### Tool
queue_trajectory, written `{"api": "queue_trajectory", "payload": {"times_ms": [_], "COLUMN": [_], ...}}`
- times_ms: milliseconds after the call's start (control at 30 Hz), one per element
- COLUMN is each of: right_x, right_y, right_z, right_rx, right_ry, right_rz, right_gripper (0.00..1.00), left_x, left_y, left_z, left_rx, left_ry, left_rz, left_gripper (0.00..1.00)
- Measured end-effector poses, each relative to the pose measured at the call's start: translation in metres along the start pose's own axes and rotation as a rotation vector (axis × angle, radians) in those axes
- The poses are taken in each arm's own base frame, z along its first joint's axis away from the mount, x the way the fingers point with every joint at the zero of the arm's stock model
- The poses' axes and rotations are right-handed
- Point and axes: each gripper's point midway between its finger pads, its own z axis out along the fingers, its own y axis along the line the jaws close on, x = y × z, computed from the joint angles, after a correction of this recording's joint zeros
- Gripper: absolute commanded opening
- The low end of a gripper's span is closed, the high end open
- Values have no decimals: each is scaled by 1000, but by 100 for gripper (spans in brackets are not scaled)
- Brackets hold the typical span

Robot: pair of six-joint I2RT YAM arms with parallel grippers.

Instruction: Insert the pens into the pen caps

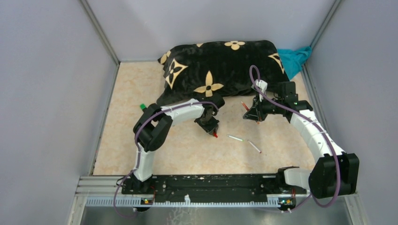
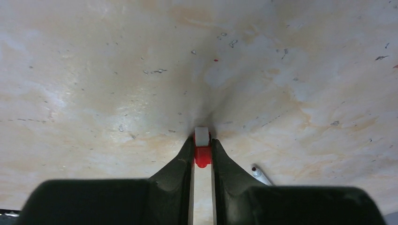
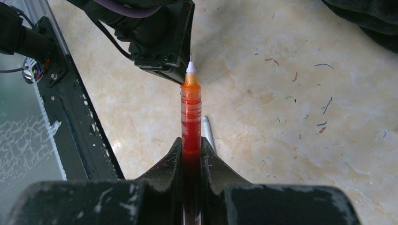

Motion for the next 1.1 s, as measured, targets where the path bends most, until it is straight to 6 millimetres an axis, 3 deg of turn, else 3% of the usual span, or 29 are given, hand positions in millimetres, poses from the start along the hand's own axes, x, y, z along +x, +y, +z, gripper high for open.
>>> {"api": "queue_trajectory", "payload": {"times_ms": [400, 567, 767, 1000, 1100], "right_x": [0, 0, 0, 0, 0], "right_y": [-1, -1, -1, -1, -1], "right_z": [-1, -1, -1, -1, -1], "right_rx": [2, 3, 3, 3, 2], "right_ry": [-2, -3, -3, -3, -4], "right_rz": [2, 3, 3, 3, 3], "right_gripper": [0, 0, 0, 0, 0], "left_x": [-26, -34, -37, -37, -37], "left_y": [40, 45, 46, 47, 48], "left_z": [-5, -5, -5, -5, -5], "left_rx": [-34, -44, -41, -42, -44], "left_ry": [-97, -114, -115, -114, -112], "left_rz": [234, 315, 351, 363, 362], "left_gripper": [19, 31, 33, 23, 8]}}
